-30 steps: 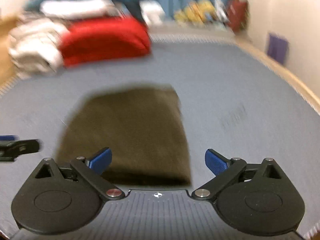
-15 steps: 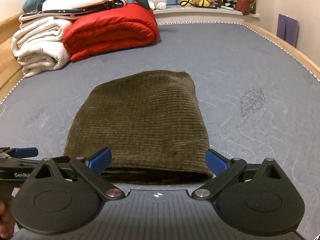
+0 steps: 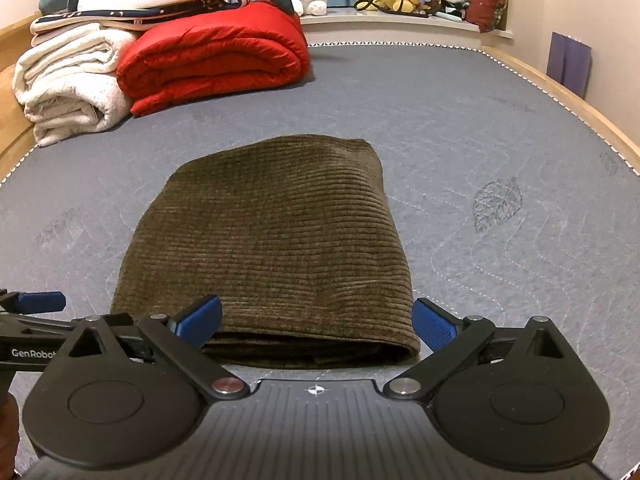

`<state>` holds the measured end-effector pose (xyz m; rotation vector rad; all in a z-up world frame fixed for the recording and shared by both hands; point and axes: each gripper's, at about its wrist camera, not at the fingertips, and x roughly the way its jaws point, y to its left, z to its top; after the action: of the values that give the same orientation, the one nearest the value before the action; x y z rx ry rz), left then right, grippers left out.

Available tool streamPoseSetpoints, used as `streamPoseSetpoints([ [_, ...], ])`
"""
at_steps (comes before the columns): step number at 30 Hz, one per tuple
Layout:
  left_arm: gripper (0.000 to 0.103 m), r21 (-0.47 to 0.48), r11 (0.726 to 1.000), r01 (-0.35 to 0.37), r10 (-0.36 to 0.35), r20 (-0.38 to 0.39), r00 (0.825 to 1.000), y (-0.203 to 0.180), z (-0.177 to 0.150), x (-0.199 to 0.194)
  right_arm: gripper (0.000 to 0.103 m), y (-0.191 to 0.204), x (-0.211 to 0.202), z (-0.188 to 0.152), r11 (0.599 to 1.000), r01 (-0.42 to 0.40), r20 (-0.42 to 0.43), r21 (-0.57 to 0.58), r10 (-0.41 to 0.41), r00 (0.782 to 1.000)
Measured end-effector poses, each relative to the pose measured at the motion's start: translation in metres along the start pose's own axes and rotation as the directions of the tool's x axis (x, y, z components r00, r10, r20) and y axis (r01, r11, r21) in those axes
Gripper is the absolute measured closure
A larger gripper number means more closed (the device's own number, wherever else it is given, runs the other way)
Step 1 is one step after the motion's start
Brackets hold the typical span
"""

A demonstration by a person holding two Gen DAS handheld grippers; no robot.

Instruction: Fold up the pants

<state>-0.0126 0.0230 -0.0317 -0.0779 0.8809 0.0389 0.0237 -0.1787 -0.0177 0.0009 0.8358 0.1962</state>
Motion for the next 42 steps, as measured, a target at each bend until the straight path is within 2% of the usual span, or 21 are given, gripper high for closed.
streamPoseSetpoints([
  [42,0.000,0.018,1.000,0.008,-0.008,0.014,1.000,0.0011,0.0005,-0.0018,0.002,0.0011,0.0023,-0.0028,1.000,0.006,-0.008,-0.015,-0.006,1.000],
])
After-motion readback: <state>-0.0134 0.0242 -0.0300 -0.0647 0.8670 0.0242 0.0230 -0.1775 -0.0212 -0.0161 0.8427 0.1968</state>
